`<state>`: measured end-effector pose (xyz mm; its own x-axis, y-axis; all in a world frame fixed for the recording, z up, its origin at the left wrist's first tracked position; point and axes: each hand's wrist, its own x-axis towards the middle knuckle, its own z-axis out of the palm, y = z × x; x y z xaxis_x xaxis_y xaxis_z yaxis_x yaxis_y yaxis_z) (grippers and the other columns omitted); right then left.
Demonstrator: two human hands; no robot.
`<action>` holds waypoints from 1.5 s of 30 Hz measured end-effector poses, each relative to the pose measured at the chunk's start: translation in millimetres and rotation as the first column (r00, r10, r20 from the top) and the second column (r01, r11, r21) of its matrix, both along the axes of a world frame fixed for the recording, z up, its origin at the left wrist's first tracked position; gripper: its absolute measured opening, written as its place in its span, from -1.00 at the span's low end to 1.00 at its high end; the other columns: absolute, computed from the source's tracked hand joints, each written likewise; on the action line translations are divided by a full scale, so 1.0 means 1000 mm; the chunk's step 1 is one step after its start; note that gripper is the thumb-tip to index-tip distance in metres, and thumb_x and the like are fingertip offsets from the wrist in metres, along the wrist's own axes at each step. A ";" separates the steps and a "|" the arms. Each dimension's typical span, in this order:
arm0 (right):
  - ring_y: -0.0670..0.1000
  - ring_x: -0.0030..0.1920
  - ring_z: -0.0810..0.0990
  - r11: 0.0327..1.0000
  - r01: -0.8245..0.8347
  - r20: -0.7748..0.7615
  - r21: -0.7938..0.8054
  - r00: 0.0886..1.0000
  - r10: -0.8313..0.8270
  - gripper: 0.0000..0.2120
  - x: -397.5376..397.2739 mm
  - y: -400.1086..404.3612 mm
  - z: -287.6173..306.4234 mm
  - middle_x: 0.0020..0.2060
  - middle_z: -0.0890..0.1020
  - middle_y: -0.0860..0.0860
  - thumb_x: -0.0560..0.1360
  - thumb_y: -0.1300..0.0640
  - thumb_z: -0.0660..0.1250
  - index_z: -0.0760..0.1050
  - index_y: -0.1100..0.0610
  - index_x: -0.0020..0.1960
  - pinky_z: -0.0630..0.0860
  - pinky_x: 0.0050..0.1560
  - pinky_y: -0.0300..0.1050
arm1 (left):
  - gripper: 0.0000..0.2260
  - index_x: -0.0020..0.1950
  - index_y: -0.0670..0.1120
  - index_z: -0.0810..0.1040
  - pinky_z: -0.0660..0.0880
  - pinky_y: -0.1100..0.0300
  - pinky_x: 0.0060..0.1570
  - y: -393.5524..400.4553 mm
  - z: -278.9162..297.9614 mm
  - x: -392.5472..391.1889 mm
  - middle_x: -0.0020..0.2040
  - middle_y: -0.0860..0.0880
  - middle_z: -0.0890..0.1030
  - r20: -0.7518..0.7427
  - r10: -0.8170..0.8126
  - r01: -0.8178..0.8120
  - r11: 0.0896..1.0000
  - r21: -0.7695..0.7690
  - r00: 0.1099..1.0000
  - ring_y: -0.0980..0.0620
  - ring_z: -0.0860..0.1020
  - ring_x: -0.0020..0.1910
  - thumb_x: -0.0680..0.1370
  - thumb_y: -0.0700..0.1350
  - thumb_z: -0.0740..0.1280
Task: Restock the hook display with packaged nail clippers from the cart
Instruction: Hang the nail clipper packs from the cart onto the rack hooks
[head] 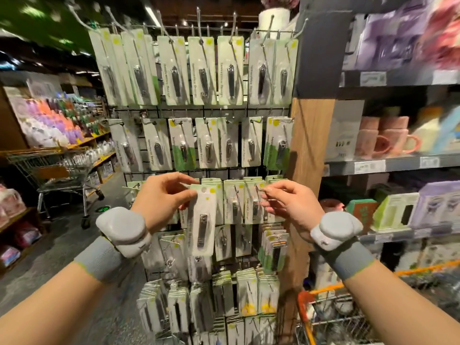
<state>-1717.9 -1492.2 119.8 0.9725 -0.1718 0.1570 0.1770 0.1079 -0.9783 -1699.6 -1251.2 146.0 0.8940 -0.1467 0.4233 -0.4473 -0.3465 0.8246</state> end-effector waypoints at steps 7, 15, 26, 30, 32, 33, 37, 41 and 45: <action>0.05 -0.27 0.56 0.982 0.068 0.042 -0.177 0.997 -0.062 -0.92 0.006 -0.005 -0.009 -0.27 0.59 0.13 0.51 0.31 0.33 0.55 0.24 -0.16 0.57 -0.26 -0.20 | -0.87 -0.15 -0.06 0.63 0.48 0.38 -0.40 -0.001 -0.006 0.006 -0.41 0.05 0.64 -0.004 0.077 -0.077 0.997 0.001 0.997 0.14 0.56 -0.41 0.46 -0.30 0.40; -0.01 -0.12 0.62 0.861 0.007 0.129 -0.508 0.989 0.068 -0.93 0.021 0.038 -0.003 -0.19 0.65 0.01 0.44 0.23 0.43 0.57 0.11 -0.11 0.58 0.01 -0.09 | -0.84 -0.25 -0.08 0.58 0.51 0.41 -0.36 0.001 -0.009 0.020 -0.32 -0.05 0.63 -0.018 0.095 -0.092 0.990 0.103 0.995 0.11 0.55 -0.38 0.44 -0.31 0.42; 0.02 -0.08 0.52 0.489 0.185 0.227 -0.852 0.974 0.026 -0.89 0.059 0.064 0.003 -0.15 0.62 0.01 0.46 0.09 0.42 0.61 0.10 -0.05 0.47 0.03 -0.07 | -0.98 -0.14 -0.08 0.65 0.54 0.24 -0.08 -0.011 -0.002 0.054 -0.26 0.00 0.67 0.167 0.001 -0.082 0.873 0.480 0.986 0.11 0.58 -0.29 0.45 -0.17 0.45; 0.07 0.03 0.51 0.367 0.199 0.225 -0.909 0.974 0.031 -0.86 0.066 0.065 0.005 -0.06 0.61 0.05 0.46 0.06 0.41 0.62 0.11 -0.06 0.46 0.08 -0.04 | -0.95 -0.13 0.00 0.66 0.53 0.17 0.01 -0.012 -0.004 0.063 -0.17 0.06 0.68 0.221 -0.016 -0.123 0.791 0.599 0.975 0.08 0.61 -0.14 0.46 -0.15 0.44; 0.09 0.05 0.51 0.342 0.193 0.211 -0.920 0.977 0.015 -0.87 0.072 0.067 0.005 -0.07 0.62 0.04 0.46 0.03 0.41 0.61 0.08 -0.07 0.46 0.09 -0.01 | -0.95 -0.11 0.03 0.65 0.52 0.11 0.02 -0.013 -0.004 0.069 -0.13 0.05 0.68 0.233 0.003 -0.157 0.747 0.646 0.972 0.01 0.61 -0.07 0.47 -0.12 0.42; 0.11 0.05 0.51 0.338 0.187 0.200 -0.922 0.980 0.005 -0.88 0.075 0.068 0.004 -0.08 0.63 0.04 0.46 0.03 0.41 0.61 0.08 -0.08 0.46 0.10 -0.01 | -0.95 -0.10 0.04 0.65 0.52 0.10 0.01 -0.014 -0.005 0.072 -0.11 0.03 0.68 0.233 0.014 -0.170 0.729 0.663 0.972 -0.02 0.60 -0.05 0.48 -0.10 0.41; 0.15 0.08 0.52 0.287 0.181 0.180 -0.941 0.983 -0.033 -0.91 0.089 0.072 0.002 -0.07 0.64 0.07 0.47 0.04 0.39 0.59 0.04 -0.07 0.43 0.12 -0.03 | -0.96 -0.10 0.05 0.64 0.46 0.18 -0.12 -0.017 -0.002 0.083 -0.11 -0.01 0.66 0.222 0.066 -0.208 0.673 0.709 0.973 -0.08 0.58 -0.06 0.49 -0.08 0.40; 0.16 0.11 0.51 0.246 0.177 0.169 -0.953 0.984 -0.052 -0.90 0.096 0.073 0.000 -0.03 0.63 0.08 0.49 0.06 0.36 0.58 0.04 -0.02 0.42 0.11 -0.05 | -0.92 -0.12 0.05 0.63 0.45 0.18 -0.13 -0.018 -0.004 0.092 -0.13 -0.01 0.65 0.216 0.066 -0.206 0.655 0.727 0.974 -0.08 0.57 -0.07 0.48 -0.13 0.38; 0.12 0.12 0.49 0.273 0.196 0.198 -0.942 0.980 -0.022 -0.83 0.091 0.071 0.002 0.01 0.59 0.06 0.50 0.06 0.35 0.54 0.08 0.06 0.44 0.14 0.01 | -0.92 -0.06 0.02 0.64 0.50 0.14 -0.02 -0.016 -0.004 0.093 -0.10 0.00 0.66 0.220 0.028 -0.180 0.678 0.713 0.975 -0.05 0.58 -0.04 0.49 -0.13 0.39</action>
<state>-1627.2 -1421.3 122.1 0.9142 0.0829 0.3966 0.2274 -0.9152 -0.3328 -1606.2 -1267.1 142.1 0.8436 -0.3854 0.3739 -0.4802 -0.8530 0.2042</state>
